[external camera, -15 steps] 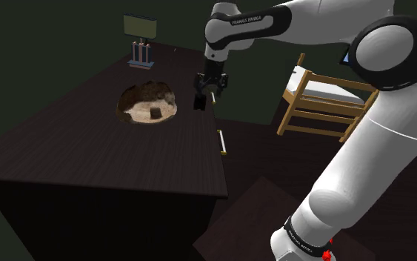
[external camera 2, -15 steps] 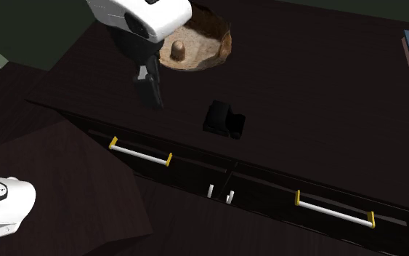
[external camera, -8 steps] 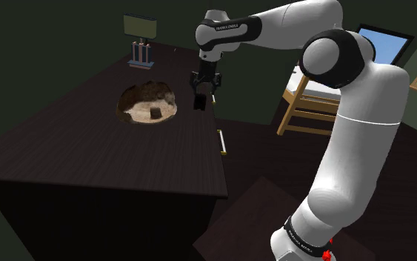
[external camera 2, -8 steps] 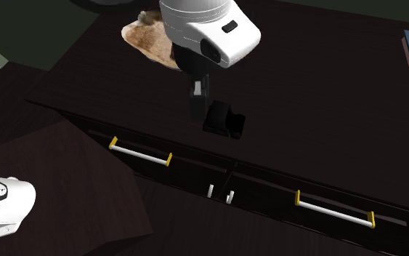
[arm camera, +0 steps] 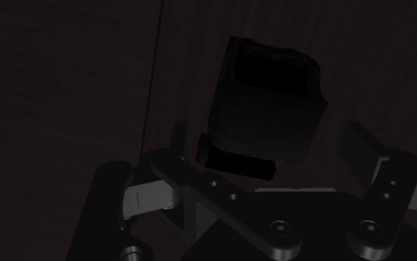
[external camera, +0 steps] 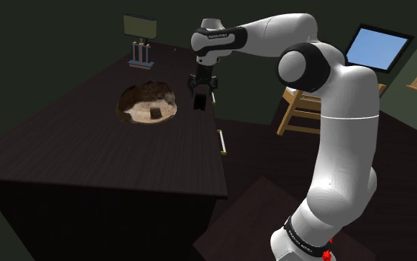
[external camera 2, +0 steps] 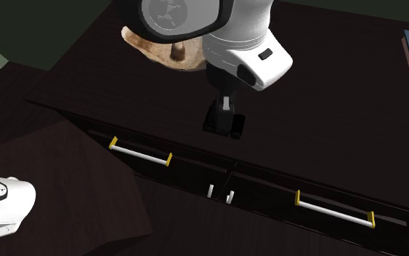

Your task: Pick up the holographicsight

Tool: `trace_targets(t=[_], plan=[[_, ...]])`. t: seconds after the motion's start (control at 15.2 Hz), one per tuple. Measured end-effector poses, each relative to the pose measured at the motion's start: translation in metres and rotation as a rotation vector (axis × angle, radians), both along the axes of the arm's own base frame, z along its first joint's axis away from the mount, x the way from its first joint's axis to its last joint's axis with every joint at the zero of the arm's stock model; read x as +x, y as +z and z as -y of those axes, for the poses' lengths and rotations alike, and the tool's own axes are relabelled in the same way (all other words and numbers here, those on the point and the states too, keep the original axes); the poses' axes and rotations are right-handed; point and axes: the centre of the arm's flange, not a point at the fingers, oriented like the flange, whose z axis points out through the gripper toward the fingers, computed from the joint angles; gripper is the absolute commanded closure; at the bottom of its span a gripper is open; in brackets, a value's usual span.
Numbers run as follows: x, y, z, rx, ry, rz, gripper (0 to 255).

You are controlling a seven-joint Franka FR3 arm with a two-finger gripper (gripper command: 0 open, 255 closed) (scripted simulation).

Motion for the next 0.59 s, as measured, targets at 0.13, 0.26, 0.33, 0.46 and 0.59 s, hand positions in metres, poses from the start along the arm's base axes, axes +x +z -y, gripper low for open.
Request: trace_targets(t=[0.13,0.26,0.33,0.46,0.59], plan=[[0.0,-0.011,0.0,0.0,0.0,0.0,0],[0.0,-0.017,0.0,0.0,0.0,0.0,0],[0.0,-0.018,0.0,0.0,0.0,0.0,255],[0.0,-0.018,0.0,0.0,0.0,0.001,255],[0.0,-0.019,0.0,0.0,0.0,0.001,255]])
